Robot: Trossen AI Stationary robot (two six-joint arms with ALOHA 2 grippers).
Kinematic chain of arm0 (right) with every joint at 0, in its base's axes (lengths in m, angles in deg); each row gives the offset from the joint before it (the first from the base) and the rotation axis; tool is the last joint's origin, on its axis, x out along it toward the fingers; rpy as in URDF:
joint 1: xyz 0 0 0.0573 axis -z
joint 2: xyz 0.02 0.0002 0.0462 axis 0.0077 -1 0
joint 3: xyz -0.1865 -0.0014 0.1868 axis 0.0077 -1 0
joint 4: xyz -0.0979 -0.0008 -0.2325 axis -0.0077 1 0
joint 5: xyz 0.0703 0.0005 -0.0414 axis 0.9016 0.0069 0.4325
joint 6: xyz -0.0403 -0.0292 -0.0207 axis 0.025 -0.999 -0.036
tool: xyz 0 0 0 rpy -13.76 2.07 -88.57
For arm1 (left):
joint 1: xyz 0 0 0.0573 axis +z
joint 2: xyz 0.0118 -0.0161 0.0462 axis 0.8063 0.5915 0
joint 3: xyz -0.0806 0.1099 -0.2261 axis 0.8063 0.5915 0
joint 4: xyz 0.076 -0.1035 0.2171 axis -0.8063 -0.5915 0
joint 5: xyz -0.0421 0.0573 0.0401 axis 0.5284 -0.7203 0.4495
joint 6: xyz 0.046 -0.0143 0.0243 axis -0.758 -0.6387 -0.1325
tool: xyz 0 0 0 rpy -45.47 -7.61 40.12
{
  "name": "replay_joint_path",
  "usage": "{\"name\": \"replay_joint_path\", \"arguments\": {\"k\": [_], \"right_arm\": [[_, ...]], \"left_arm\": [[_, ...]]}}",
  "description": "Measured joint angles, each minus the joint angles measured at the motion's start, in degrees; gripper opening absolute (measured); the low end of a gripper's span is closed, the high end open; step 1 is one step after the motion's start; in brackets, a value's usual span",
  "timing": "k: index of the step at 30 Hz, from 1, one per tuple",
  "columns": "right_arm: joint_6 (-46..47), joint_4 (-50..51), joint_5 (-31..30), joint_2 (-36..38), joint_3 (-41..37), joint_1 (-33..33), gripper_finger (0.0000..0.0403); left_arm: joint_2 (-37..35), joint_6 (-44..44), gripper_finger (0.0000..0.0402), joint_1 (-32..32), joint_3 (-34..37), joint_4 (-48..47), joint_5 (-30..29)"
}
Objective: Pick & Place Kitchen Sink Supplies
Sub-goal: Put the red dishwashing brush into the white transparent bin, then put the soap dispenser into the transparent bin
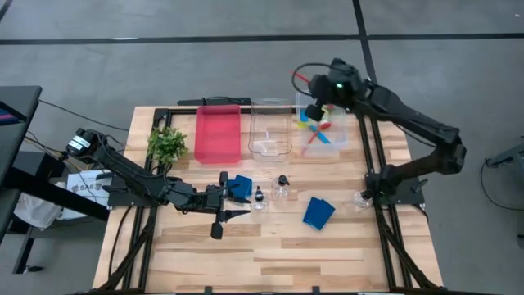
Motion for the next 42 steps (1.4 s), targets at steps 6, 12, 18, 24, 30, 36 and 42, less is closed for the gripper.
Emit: {"name": "replay_joint_path", "arguments": {"k": [6,12,18,24,30,36,42], "right_arm": [[9.4,6.1,1.1,-6.0,-2.1,7.0,0.0030],[13.0,8.4,1.3,-10.5,-2.3,8.7,0.0018],[16.1,11.9,1.3,-13.0,-2.3,8.7,0.0065],[18.0,16.0,0.6,-13.8,-2.3,8.8,0.0104],[15.7,16.9,-0.3,-10.7,-2.3,8.3,0.0124],[14.4,17.0,-0.3,-3.8,-2.3,6.9,0.0122],[14.3,16.9,-0.3,4.5,-2.3,3.2,0.0118]], "left_arm": [[0.0,0.0,0.0116,0.0,0.0,0.0,0.0],[0.0,0.0,0.0116,0.0,0.0,0.0,0.0],[0.0,0.0,0.0116,0.0,0.0,0.0,0.0],[0.0,0.0,0.0116,0.0,0.0,0.0,0.0],[0.0,0.0,0.0116,0.0,0.0,0.0,0.0],[0.0,0.0,0.0116,0.0,0.0,0.0,0.0],[0.0,0.0,0.0116,0.0,0.0,0.0,0.0]]}}
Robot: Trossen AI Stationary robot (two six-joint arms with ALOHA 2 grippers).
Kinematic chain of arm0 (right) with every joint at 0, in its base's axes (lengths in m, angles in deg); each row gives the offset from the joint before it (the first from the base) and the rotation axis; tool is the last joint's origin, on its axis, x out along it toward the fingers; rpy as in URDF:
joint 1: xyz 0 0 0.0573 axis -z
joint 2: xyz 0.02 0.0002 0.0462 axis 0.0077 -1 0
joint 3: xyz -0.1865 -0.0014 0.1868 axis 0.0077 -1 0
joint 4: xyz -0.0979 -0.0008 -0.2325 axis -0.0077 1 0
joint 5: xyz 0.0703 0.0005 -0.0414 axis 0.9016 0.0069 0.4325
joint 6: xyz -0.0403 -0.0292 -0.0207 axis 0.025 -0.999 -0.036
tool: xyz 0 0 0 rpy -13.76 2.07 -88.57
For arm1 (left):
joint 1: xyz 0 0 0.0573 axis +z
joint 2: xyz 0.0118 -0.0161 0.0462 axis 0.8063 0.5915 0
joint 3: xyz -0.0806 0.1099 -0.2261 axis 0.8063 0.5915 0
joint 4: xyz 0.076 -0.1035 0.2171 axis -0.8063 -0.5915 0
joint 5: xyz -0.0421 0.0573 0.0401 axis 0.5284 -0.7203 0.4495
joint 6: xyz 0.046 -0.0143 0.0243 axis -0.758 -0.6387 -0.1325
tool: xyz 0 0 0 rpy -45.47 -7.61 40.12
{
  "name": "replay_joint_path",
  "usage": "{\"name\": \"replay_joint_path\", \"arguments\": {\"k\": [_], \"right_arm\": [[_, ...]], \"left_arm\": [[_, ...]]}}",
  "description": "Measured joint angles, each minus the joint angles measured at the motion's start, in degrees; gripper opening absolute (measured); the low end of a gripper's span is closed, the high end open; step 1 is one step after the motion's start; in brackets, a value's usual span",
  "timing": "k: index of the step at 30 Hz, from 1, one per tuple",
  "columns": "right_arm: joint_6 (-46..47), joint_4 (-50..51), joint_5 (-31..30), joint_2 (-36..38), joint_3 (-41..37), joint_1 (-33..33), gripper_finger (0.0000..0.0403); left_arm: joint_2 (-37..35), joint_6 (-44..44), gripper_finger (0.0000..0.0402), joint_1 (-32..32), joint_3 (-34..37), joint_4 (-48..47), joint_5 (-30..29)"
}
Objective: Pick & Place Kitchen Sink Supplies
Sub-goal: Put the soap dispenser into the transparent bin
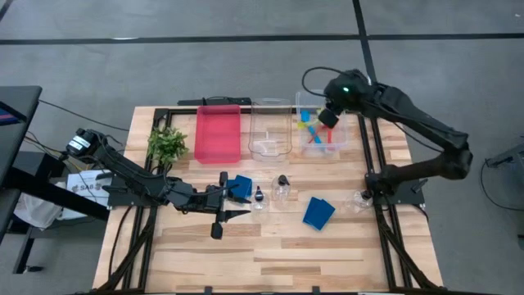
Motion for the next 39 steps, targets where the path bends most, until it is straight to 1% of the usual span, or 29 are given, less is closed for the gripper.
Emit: {"name": "replay_joint_path", "arguments": {"k": [4,7,9,16,23,30,33,39], "right_arm": [[0.0,1.2,0.2,4.6,0.0,-3.8,0.0116],[0.8,3.9,1.6,7.2,0.0,-6.7,0.0116],[3.3,6.1,1.6,8.4,0.0,-8.5,0.0116],[17.9,19.5,1.8,9.7,0.0,-14.4,0.0116],[23.9,27.5,1.9,11.1,0.0,-24.6,0.0116],[31.3,33.8,7.3,12.5,0.0,-33.3,0.0116],[33.7,35.4,11.1,12.5,0.0,-36.6,0.0116],[34.6,35.9,18.6,12.4,-0.2,-42.1,0.0116]], "left_arm": [[0.0,0.0,0.0116,0.0,0.0,0.0,0.0],[0.0,0.0,0.0116,0.0,0.0,0.0,0.0],[0.0,0.0,0.0116,0.0,0.0,0.0,0.0],[0.0,0.0,0.0116,0.0,0.0,0.0,0.0],[0.0,0.0,0.0116,0.0,0.0,0.0,0.0],[0.0,0.0,0.0116,0.0,0.0,0.0,0.0],[0.0,0.0,0.0116,0.0,0.0,0.0,0.0],[0.0,0.0,0.0116,0.0,0.0,0.0,0.0]]}}
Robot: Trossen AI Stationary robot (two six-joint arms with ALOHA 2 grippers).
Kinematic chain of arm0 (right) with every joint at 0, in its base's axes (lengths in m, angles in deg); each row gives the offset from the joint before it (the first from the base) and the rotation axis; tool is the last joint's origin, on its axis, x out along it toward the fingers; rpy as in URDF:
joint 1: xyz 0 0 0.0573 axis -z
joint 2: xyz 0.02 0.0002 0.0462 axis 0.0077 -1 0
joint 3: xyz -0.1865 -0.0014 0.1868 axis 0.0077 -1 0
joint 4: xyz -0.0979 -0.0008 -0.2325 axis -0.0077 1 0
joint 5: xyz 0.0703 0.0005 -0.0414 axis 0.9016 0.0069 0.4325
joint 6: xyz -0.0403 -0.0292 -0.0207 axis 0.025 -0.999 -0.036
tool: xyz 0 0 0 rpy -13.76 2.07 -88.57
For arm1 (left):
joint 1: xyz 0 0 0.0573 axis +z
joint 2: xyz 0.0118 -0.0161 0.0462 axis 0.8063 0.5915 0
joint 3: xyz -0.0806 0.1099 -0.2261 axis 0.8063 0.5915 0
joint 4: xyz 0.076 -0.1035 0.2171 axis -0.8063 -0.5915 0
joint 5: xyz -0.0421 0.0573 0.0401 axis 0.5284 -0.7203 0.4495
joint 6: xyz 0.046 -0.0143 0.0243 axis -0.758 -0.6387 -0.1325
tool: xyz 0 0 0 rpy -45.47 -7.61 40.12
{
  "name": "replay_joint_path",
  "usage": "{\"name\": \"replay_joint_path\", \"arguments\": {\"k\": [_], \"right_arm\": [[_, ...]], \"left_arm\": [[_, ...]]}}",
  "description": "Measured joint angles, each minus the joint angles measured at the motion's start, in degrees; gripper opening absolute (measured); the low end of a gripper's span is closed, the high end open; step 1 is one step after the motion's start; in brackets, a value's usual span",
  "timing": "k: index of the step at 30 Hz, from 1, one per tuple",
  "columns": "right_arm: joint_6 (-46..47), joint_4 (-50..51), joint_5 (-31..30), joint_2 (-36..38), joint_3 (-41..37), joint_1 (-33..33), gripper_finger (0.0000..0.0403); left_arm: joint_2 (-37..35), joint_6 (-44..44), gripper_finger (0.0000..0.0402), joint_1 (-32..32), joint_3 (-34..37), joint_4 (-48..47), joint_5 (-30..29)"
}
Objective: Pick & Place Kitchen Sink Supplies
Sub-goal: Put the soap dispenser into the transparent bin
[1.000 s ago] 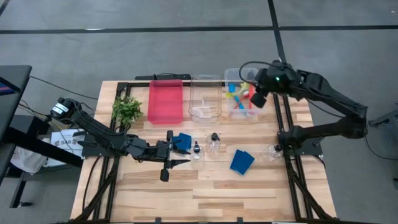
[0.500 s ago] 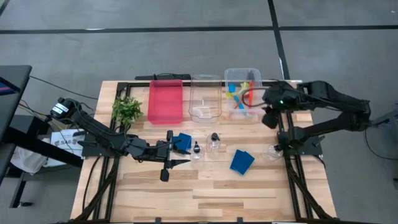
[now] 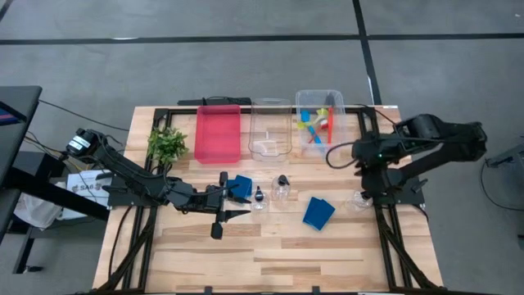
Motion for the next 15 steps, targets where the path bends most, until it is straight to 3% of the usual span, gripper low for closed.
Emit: {"name": "replay_joint_path", "arguments": {"k": [11,15], "right_arm": [[0.0,0.1,8.2,0.0,-7.8,-8.1,0.0116],[2.1,0.1,8.7,-0.4,-9.9,-10.1,0.0116]], "left_arm": [[0.0,0.0,0.0116,0.0,0.0,0.0,0.0],[0.0,0.0,0.0116,0.0,0.0,0.0,0.0]]}}
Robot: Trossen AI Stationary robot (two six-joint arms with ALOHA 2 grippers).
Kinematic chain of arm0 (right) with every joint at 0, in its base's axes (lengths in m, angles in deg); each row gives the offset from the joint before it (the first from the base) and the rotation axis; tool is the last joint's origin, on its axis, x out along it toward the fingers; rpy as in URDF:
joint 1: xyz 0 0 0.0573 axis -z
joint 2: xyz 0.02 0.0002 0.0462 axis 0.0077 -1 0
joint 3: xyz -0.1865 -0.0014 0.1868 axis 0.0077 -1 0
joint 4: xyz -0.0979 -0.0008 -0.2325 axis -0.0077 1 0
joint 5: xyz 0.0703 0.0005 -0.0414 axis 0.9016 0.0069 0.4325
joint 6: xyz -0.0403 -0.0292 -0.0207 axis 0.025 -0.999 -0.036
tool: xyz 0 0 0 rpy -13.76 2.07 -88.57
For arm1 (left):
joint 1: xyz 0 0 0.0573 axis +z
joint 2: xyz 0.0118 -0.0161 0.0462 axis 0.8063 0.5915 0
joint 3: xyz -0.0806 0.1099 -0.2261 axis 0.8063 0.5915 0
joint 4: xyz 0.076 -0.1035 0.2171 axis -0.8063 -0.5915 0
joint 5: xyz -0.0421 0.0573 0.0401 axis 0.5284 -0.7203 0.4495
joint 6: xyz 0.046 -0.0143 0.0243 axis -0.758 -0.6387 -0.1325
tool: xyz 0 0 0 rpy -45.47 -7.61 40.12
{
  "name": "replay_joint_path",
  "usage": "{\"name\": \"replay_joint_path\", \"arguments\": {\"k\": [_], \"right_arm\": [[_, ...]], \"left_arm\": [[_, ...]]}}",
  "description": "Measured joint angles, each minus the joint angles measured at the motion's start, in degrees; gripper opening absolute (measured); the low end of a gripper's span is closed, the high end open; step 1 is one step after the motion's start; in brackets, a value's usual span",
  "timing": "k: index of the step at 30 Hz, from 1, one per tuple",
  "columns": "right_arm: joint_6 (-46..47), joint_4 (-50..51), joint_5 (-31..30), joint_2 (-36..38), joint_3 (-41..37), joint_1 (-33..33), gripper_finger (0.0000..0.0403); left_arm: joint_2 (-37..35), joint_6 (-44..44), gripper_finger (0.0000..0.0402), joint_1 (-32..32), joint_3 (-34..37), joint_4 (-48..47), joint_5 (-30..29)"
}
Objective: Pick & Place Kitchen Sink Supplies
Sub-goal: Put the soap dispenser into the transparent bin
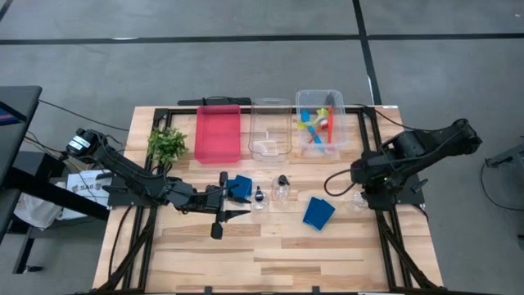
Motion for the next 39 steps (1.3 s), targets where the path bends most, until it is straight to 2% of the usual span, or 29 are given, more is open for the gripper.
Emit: {"name": "replay_joint_path", "arguments": {"k": [18,23,30,35,39], "right_arm": [[18.2,0.0,-0.3,-0.5,-0.8,-4.3,0.0116],[18.4,0.0,-0.3,-0.5,-0.8,-4.3,0.0131],[18.3,0.0,-0.3,-1.7,-0.8,-4.4,0.0186],[14.0,0.0,-0.2,-2.7,-0.8,-6.0,0.0219],[12.4,0.0,-0.5,-3.3,-0.8,-8.4,0.0228]], "left_arm": [[0.0,0.0,0.0116,0.0,0.0,0.0,0.0],[0.0,0.0,0.0116,0.0,0.0,0.0,0.0],[0.0,0.0,0.0116,0.0,0.0,0.0,0.0],[0.0,0.0,0.0116,0.0,0.0,0.0,0.0],[0.0,0.0,0.0116,0.0,0.0,0.0,0.0]]}}
